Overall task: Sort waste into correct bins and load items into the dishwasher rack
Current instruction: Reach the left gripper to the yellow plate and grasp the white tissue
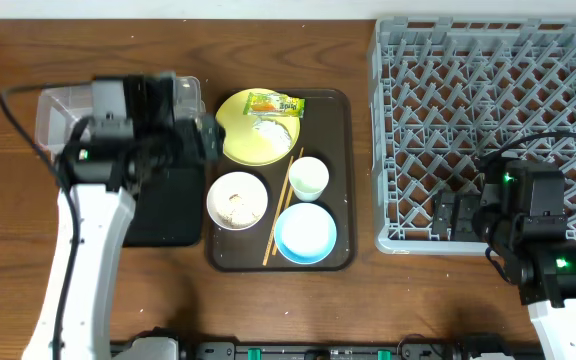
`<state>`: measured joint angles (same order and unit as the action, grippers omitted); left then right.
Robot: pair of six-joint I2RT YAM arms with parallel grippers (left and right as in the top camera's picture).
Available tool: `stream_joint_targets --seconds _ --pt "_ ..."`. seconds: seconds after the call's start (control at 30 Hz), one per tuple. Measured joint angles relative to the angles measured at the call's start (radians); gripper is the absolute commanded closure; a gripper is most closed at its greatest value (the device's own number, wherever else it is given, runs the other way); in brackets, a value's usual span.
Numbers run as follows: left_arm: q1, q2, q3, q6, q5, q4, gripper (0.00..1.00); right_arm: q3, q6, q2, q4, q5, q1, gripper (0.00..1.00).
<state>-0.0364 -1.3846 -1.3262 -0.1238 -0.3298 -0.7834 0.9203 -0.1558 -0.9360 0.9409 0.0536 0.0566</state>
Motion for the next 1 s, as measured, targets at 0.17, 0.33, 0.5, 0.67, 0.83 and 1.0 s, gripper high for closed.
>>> stream_joint_targets --seconds 0.17,0.33,0.5,0.67,0.83,1.0 --pt "-0.081 -0.150 -0.118 -0.007 0.069 0.061 0.01 0.000 0.000 0.000 0.000 0.000 0.000 0.01" --pt "-0.159 -0.296 -0.146 -0.012 0.113 0.177 0.01 0.000 0.000 0.000 -0.001 0.000 0.000 0.01" --pt "-0.206 -0.438 -0.146 -0.084 0.127 0.235 0.01 0.000 0.000 0.000 -0.002 0.000 0.000 0.01" --pt "-0.230 -0.571 -0.146 -0.159 0.127 0.272 0.00 0.000 0.000 0.000 -0.002 0.000 0.000 0.01" --pt "-0.256 -0.663 -0.146 -0.187 0.127 0.306 0.04 0.000 0.000 0.000 -0.001 0.000 0.000 0.01" --pt "-0.279 -0.716 -0.146 -0.201 0.127 0.317 0.19 0.000 0.000 0.000 -0.002 0.000 0.000 0.01"
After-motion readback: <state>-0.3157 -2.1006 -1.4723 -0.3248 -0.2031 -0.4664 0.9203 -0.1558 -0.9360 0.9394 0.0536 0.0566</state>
